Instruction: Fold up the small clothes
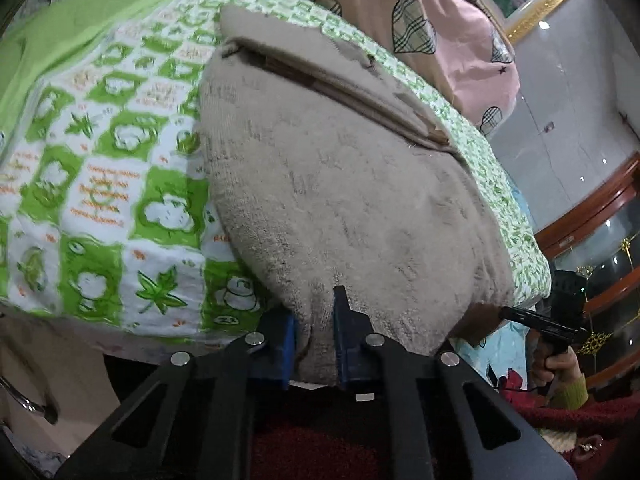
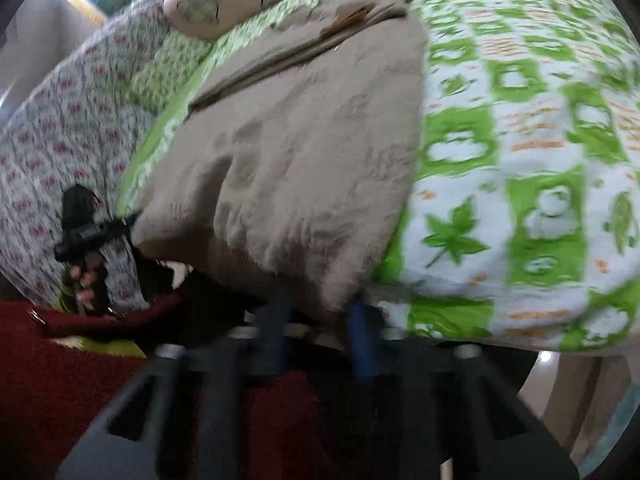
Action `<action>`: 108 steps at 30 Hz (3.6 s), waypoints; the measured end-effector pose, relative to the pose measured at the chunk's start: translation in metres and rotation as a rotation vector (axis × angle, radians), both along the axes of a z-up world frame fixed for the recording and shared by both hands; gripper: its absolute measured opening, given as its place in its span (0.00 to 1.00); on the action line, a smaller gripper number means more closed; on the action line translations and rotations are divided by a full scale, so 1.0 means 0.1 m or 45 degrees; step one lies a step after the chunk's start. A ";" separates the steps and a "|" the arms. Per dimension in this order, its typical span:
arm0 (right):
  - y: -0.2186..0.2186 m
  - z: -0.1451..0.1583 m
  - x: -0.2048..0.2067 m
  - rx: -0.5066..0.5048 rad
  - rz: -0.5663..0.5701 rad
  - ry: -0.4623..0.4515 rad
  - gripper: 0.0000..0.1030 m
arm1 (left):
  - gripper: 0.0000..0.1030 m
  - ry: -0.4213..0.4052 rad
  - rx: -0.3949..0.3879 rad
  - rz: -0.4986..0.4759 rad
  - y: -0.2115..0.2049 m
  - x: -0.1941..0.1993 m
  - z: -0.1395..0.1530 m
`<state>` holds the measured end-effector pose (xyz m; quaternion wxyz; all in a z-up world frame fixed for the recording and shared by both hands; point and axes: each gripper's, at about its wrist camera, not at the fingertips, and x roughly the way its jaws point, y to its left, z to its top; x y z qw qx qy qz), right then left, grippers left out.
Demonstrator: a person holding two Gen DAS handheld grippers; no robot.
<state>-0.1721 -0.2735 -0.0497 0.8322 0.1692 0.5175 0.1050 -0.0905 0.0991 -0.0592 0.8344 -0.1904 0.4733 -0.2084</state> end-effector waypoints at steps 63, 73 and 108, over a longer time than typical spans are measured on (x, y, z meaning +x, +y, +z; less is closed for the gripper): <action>-1.22 0.18 3.09 0.396 -0.399 -0.258 0.11 | 0.22 -0.068 -0.339 0.125 0.33 2.80 0.08; -1.20 0.48 2.50 0.406 -0.438 -0.367 0.51 | 0.47 -0.025 -0.303 -0.109 -0.14 1.86 0.18; -0.94 0.67 2.57 0.284 -0.319 -0.422 0.06 | 0.09 -0.119 -0.389 0.098 -0.17 2.43 0.42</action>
